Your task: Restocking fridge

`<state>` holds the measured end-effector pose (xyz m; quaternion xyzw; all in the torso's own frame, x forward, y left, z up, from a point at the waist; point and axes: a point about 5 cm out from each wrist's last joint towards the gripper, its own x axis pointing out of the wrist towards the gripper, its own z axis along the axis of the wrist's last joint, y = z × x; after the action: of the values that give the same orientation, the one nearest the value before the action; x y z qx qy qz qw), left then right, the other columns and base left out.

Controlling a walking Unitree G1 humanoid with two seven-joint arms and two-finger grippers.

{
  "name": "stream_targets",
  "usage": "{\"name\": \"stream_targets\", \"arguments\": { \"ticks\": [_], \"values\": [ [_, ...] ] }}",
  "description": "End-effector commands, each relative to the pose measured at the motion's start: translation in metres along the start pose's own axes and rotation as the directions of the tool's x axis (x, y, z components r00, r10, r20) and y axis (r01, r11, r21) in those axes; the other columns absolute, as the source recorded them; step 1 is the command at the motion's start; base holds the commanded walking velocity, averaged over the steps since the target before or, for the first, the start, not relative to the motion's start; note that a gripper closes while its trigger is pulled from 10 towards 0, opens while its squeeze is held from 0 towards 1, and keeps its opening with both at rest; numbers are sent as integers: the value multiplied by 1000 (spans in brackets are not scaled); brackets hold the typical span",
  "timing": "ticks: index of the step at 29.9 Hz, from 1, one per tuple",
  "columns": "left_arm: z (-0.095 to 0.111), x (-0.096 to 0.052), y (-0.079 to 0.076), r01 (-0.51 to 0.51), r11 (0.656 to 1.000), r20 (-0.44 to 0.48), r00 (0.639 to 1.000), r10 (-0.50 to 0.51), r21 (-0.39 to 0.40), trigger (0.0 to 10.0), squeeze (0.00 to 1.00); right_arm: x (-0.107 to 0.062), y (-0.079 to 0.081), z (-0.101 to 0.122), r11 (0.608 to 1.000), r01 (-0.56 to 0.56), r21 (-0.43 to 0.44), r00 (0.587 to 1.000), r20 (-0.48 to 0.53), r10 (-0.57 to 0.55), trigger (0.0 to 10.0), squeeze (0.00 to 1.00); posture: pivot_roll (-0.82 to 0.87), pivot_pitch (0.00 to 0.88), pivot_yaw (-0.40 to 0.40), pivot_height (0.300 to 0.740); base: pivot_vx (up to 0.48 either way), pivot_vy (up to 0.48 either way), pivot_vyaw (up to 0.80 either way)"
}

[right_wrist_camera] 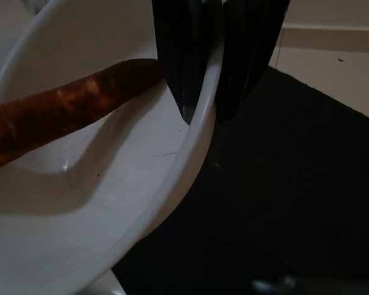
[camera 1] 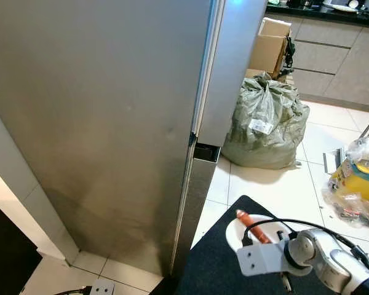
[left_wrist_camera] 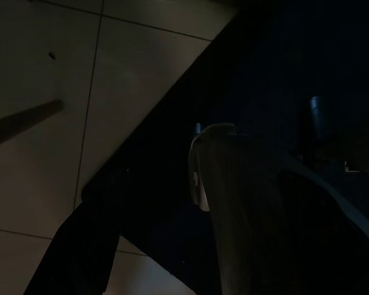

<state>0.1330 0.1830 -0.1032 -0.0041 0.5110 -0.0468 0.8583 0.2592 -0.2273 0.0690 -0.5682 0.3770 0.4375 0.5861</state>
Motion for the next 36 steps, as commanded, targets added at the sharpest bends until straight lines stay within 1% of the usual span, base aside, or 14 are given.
{"name": "stream_targets", "arguments": {
  "ticks": [1, 6, 11, 16, 17, 20, 22, 25, 28, 29, 31, 33, 35, 36],
  "values": [
    [-16, -1, -9, 26, 1000, -59, 998, -27, -7, 10000, 0, 0, -2, -2, 1000, 23, 19, 1000, -18, -23, 10000, 0, -115, 68, -60, 740, 0, 0, 0],
    [-16, -1, -9, 26, 1000, -57, 998, -26, -6, 10000, 0, 8, -9, -11, 990, 116, 85, 991, -78, -110, 10000, 0, -114, 68, -60, 740, 0, 0, 0],
    [-16, -1, -9, 26, 1000, -58, 998, -26, -4, 10000, 0, 20, -15, -19, 956, 233, 177, 970, -109, -216, 10000, 0, -115, 66, -60, 740, 0, 0, 0],
    [-16, -1, -9, 26, 1000, -57, 998, -26, -2, 10000, 0, 40, -9, -32, 888, 357, 288, 931, -182, -316, 10000, 0, -113, 62, -61, 740, 0, 0, 0],
    [-16, -1, -9, 26, 1000, -57, 998, -26, -2, 10000, 0, 40, -9, -32, 888, 357, 288, 931, -182, -316, 10000, 0, -113, 62, -61, 740, 0, 0, 0],
    [-15, -1, -10, 25, 1000, -56, 998, -26, -3, 10000, 0, 53, 8, -41, 859, 396, 323, 913, -236, -333, 10000, 0, -109, 63, -62, 740, 0, 0, 0],
    [-16, -1, -10, 25, 1000, -56, 998, -25, -4, 10000, 0, 62, 23, -45, 811, 398, 428, 915, -251, -317, 10000, 0, -109, 63, -62, 740, 0, 0, 0],
    [-16, -1, -10, 25, 1000, -57, 998, -25, -3, 10000, 0, 66, 30, -47, 796, 402, 453, 913, -263, -312, 10000, 0, -109, 63, -62, 740, 0, 0, 0],
    [-16, -1, -10, 25, 1000, -59, 998, -25, 3, 10000, 0, 77, 58, -53, 701, 408, 585, 912, -293, -287, 10000, 0, -107, 65, -59, 740, 0, 0, 0],
    [-16, -1, -10, 25, 1000, -59, 998, -25, 3, 10000, 0, 77, 58, -53, 701, 408, 585, 912, -293, -287, 10000, 0, -107, 65, -59, 740, 0, 0, 0],
    [-17, -1, -9, 24, 1000, -61, 998, -24, 6, 10000, 0, 81, 72, -57, 653, 426, 626, 904, -322, -281, 10000, 0, -107, 65, -59, 740, 0, 0, 0],
    [-17, -1, -9, 23, 1000, -62, 998, -23, 7, 10000, 0, 82, 77, -59, 642, 437, 630, 898, -338, -280, 10000, 0, -107, 65, -59, 740, 0, 0, 0],
    [-18, -2, -9, 22, 1000, -64, 998, -22, 13, 10000, 0, 84, 96, -63, 602, 449, 660, 891, -377, -252, 10000, 0, -102, 64, -58, 740, 0, 0, 0],
    [-18, -2, -9, 22, 1000, -64, 998, -22, 13, 10000, 0, 84, 96, -63, 602, 449, 660, 891, -377, -252, 10000, 0, -102, 64, -58, 740, 0, 0, 0]
  ]
}}
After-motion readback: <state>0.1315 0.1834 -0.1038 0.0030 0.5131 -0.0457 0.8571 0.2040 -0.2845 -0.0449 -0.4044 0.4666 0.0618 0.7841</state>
